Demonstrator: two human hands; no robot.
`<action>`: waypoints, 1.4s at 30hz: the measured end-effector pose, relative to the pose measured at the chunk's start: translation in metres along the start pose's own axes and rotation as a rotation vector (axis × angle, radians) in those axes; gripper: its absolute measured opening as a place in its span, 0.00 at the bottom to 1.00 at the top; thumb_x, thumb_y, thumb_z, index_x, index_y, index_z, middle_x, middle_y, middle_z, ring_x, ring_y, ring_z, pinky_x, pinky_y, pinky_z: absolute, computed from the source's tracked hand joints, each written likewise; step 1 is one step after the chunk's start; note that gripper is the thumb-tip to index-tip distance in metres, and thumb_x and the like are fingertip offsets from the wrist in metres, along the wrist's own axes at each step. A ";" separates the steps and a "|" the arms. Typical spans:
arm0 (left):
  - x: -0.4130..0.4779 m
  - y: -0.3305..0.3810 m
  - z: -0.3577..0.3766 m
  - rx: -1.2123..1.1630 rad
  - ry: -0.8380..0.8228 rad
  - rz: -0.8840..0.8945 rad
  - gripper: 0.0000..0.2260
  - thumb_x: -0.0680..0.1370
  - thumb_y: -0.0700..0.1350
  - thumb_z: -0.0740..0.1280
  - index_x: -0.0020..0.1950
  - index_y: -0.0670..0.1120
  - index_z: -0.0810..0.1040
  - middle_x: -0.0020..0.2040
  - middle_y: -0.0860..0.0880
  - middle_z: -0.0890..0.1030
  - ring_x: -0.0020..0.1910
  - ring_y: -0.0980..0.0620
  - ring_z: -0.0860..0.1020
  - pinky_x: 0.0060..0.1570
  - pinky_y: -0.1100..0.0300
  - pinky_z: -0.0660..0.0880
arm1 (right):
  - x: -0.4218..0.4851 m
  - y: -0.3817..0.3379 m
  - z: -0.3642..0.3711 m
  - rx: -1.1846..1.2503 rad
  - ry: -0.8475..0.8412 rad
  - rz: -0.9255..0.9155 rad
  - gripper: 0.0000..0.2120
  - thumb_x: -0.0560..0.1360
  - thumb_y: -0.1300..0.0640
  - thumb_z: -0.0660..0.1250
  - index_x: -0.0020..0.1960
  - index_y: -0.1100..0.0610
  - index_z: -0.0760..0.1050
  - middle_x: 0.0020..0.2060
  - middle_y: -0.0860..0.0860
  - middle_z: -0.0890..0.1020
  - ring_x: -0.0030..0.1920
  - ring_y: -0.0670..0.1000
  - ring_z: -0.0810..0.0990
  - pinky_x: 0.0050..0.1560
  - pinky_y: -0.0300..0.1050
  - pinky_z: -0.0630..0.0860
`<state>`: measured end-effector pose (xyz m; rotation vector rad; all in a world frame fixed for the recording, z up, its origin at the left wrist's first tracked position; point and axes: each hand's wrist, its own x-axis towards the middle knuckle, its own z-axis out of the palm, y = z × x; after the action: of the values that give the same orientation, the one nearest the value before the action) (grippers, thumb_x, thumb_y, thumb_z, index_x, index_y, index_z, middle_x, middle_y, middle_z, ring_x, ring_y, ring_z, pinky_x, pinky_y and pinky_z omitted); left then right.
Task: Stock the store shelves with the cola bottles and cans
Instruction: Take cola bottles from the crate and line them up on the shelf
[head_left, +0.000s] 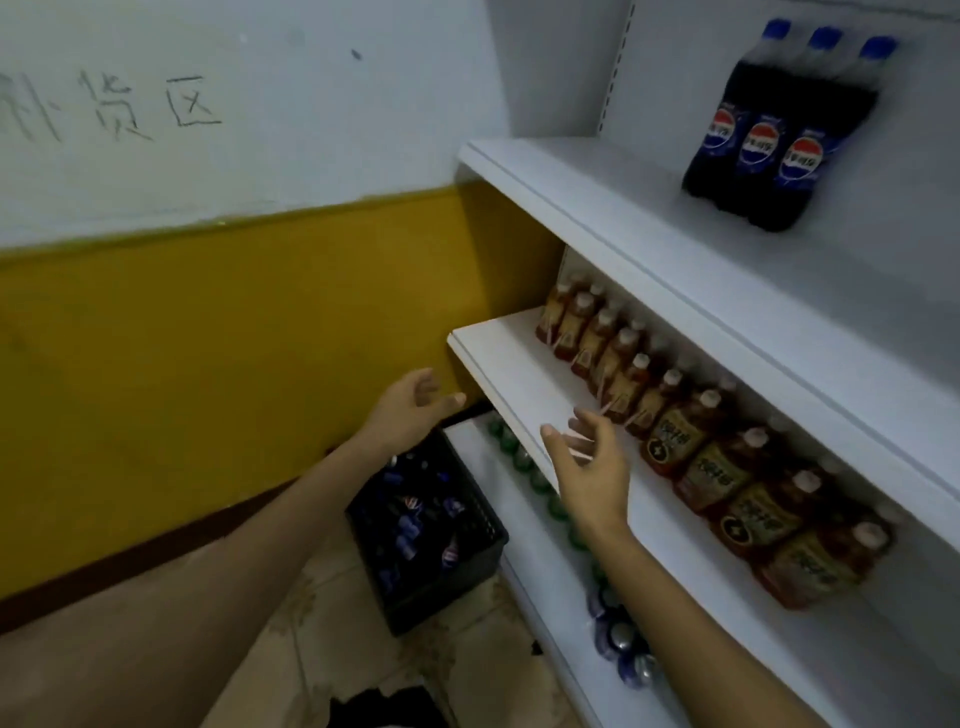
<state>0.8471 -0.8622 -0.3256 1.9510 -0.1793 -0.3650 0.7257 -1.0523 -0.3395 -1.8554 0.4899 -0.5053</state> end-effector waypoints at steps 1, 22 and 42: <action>-0.004 -0.010 -0.002 0.020 -0.019 -0.030 0.35 0.74 0.56 0.70 0.76 0.44 0.60 0.71 0.48 0.70 0.68 0.49 0.70 0.56 0.60 0.68 | -0.012 0.010 0.006 0.002 -0.002 0.059 0.21 0.74 0.50 0.72 0.64 0.53 0.72 0.55 0.50 0.78 0.52 0.47 0.79 0.52 0.44 0.77; 0.039 -0.179 -0.226 0.213 -0.597 -0.212 0.30 0.78 0.56 0.65 0.76 0.48 0.61 0.72 0.51 0.68 0.70 0.50 0.68 0.59 0.61 0.67 | -0.108 0.023 0.253 -0.055 0.153 0.591 0.21 0.71 0.42 0.72 0.53 0.58 0.76 0.47 0.52 0.80 0.48 0.52 0.78 0.48 0.46 0.73; 0.277 -0.332 -0.151 0.405 -0.725 -0.404 0.22 0.77 0.46 0.67 0.70 0.44 0.68 0.59 0.49 0.73 0.64 0.47 0.72 0.64 0.50 0.71 | 0.008 0.222 0.399 -0.094 -0.015 1.019 0.19 0.71 0.41 0.71 0.51 0.55 0.76 0.41 0.45 0.79 0.45 0.50 0.78 0.38 0.38 0.71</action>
<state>1.1445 -0.6797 -0.6224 2.1647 -0.3436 -1.3921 0.9357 -0.8207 -0.6721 -1.4410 1.3447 0.2271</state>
